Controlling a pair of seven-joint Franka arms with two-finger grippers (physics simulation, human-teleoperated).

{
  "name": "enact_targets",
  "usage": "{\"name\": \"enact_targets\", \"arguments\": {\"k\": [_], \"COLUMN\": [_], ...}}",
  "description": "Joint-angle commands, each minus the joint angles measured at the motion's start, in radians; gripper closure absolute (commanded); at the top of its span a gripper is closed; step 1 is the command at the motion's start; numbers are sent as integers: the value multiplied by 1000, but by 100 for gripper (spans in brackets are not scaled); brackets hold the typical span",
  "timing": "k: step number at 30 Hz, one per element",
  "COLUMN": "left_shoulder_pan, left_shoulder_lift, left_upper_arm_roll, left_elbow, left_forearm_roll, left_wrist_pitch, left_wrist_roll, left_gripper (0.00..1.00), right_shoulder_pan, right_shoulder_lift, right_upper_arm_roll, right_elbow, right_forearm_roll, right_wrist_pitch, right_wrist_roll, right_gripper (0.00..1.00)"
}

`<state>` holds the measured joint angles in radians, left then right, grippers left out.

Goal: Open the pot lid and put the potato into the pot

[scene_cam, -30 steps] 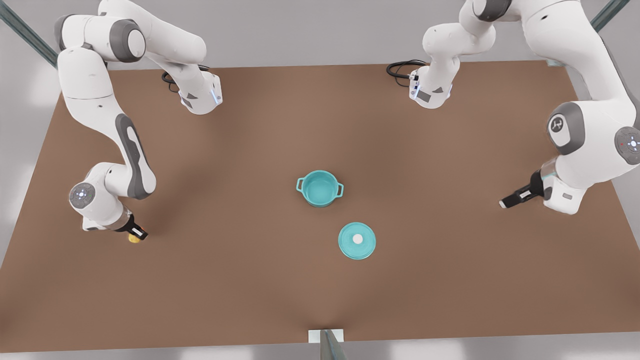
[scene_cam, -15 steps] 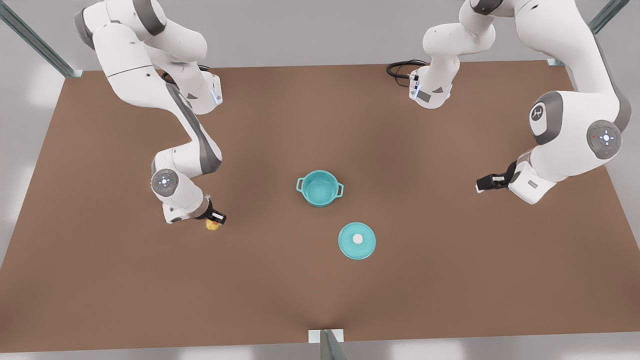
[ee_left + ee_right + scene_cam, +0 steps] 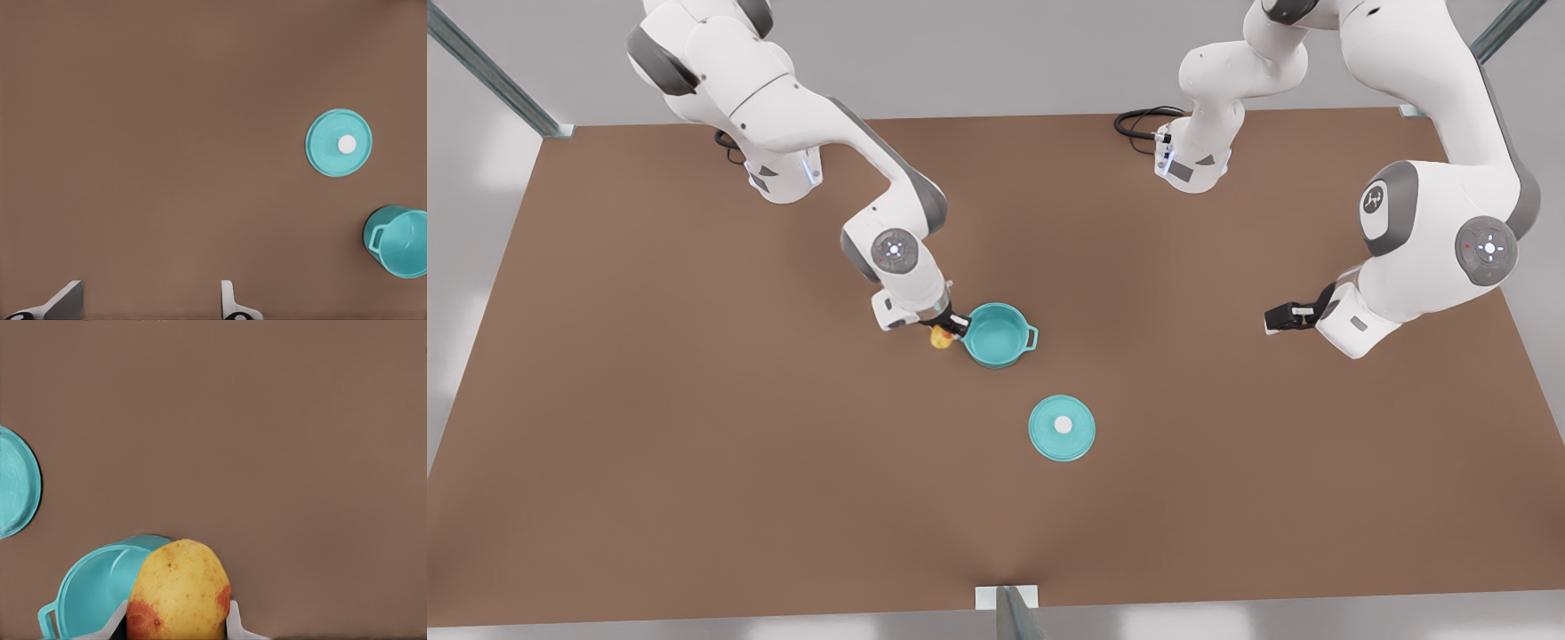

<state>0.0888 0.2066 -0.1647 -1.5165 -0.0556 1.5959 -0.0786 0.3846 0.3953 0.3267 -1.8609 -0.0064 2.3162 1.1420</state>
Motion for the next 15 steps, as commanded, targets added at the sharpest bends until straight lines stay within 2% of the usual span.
{"name": "enact_targets", "arguments": {"k": [1, 10, 12, 15], "left_shoulder_pan": [-1, 0, -1, -1], "left_shoulder_lift": [-1, -1, -1, -1], "left_upper_arm_roll": [-1, -1, -1, -1], "left_elbow": [-1, 1, 1, 1], "left_forearm_roll": [2, 3, 3, 5], "left_wrist_pitch": [-5, -5, -5, -5], "left_wrist_roll": [31, 33, 30, 30], "left_gripper": [0, 0, 0, 0], "right_shoulder_pan": [2, 168, 240, 292], "right_shoulder_lift": [1, 149, 195, 251], "right_upper_arm_roll": [0, -15, -86, -137], "right_elbow": [6, 178, 229, 261], "right_forearm_roll": [-1, 5, 8, 5], "right_wrist_pitch": [-17, -32, -34, -31], "right_wrist_roll": [412, 489, 495, 498], "right_gripper": [45, 45, 44, 44]}}
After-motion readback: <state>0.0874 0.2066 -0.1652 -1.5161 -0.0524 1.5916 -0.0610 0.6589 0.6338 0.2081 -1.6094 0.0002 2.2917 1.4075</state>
